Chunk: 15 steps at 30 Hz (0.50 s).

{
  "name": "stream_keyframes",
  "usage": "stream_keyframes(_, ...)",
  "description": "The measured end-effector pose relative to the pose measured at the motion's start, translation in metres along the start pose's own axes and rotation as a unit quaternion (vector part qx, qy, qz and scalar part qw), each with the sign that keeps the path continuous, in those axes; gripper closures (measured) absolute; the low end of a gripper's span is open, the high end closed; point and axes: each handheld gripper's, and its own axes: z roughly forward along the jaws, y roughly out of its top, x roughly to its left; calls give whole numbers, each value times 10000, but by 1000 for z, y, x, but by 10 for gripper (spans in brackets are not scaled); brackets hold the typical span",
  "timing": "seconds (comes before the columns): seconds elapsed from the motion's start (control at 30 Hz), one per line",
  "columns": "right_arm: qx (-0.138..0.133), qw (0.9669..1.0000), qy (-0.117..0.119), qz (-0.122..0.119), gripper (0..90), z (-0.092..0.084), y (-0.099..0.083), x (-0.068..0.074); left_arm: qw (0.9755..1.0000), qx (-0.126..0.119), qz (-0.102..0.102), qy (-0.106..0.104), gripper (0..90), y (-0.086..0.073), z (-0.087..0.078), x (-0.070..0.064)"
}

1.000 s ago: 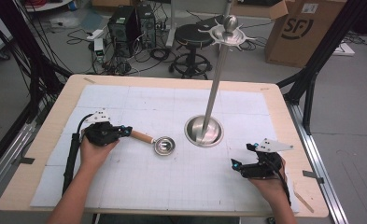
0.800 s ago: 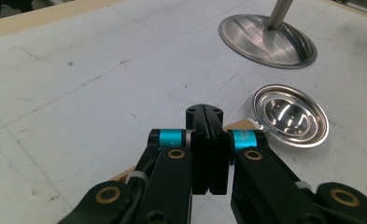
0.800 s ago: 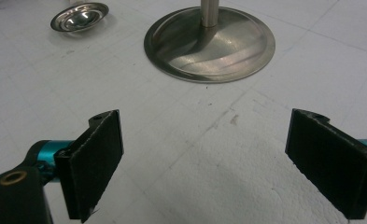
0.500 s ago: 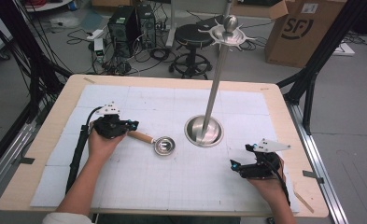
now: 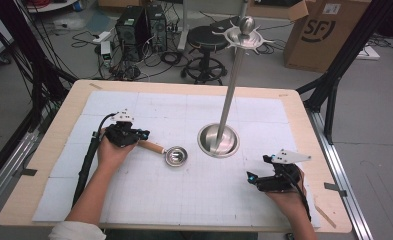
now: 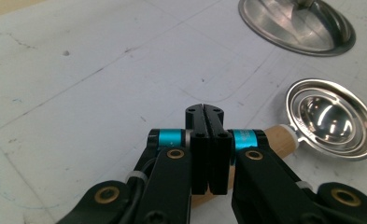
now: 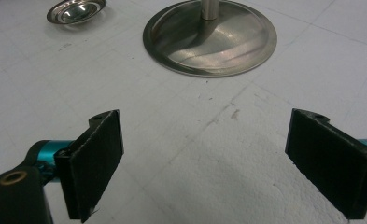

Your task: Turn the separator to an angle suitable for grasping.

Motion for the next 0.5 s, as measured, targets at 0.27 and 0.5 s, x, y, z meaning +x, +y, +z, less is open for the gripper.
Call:
stream_keyframes(0.27, 23, 10000, 3, 12, 100, 1, -2, 0, 9994, 327, 139, 33, 880, -4, 7, 0)
stream_keyframes(0.5, 44, 10000, -3, 16, 100, 0, -3, -1, 9992, 358, 158, -25, 879, -5, 5, 0)
